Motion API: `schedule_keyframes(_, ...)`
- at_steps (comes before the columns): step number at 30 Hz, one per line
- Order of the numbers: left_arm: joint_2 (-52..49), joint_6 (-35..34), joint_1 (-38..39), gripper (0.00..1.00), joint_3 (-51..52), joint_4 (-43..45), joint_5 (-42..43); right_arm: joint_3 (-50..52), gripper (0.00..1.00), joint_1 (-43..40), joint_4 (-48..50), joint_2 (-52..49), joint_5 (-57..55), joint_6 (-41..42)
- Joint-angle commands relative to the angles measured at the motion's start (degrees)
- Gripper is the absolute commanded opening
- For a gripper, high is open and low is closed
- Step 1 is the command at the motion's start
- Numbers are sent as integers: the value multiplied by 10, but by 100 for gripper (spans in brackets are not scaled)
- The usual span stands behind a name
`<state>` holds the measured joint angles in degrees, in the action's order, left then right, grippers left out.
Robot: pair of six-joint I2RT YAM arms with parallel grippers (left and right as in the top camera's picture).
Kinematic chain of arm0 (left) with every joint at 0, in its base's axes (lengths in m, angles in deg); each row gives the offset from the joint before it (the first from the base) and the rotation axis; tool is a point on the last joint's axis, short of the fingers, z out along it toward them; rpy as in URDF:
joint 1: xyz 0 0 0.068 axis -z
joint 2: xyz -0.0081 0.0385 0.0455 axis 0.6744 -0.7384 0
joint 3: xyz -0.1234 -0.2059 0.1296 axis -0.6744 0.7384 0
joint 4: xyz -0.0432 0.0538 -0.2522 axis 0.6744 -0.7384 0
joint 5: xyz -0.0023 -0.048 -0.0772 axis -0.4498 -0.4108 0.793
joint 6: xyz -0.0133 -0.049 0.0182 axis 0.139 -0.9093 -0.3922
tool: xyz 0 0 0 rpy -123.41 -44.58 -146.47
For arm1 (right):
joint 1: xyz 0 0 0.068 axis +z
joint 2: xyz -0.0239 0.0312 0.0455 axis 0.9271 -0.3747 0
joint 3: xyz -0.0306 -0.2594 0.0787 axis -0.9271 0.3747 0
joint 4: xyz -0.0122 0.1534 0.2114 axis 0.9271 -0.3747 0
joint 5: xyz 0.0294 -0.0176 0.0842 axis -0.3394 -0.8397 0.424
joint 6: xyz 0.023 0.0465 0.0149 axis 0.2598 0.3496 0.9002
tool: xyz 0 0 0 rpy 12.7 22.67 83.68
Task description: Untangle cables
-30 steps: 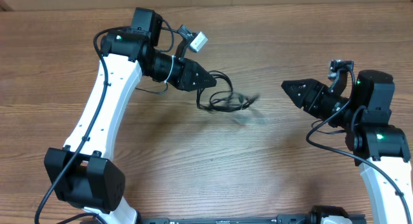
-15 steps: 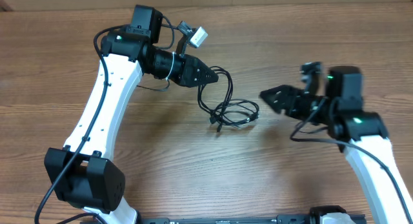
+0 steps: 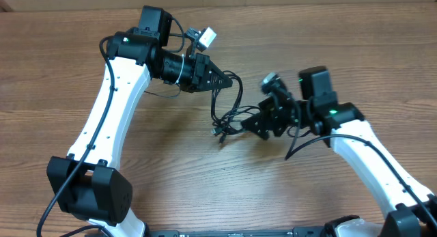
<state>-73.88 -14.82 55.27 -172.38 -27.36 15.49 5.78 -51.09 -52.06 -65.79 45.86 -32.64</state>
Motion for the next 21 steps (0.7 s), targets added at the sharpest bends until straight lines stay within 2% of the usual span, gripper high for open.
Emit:
schedule_keyframes(1, -5, -27, -2, 4, -5, 9, 36, -8, 87, 26, 17, -39, -13, -37)
schedule_keyframes(3, -5, -32, -1, 4, -5, 11, 37, -8, 86, 27, 55, -67, -13, -36)
schedule_keyframes(5, -5, -39, -1, 4, -5, 10, 37, -8, 74, 27, 109, -87, -14, -33)
schedule_keyframes(7, -5, -41, -1, 4, -5, 9, 37, -8, 70, 27, 167, -98, -13, -7)
schedule_keyframes(9, -5, -45, 0, 4, -5, 8, 42, -8, 70, 26, 235, -99, -16, 34)
schedule_keyframes(12, -5, -45, -1, 4, -5, 9, 69, -8, 71, 26, 285, -99, -44, 35)
schedule_keyframes(15, -5, -45, -1, 4, -5, 9, 68, -8, 75, 26, 281, -99, -97, 35)
schedule_keyframes(20, -5, -45, -1, 4, -5, 9, 59, -8, 75, 25, 265, -99, -163, 36)
schedule_keyframes(21, -5, -45, -1, 4, -5, 9, 50, -8, 78, 25, 267, -99, -171, 46)
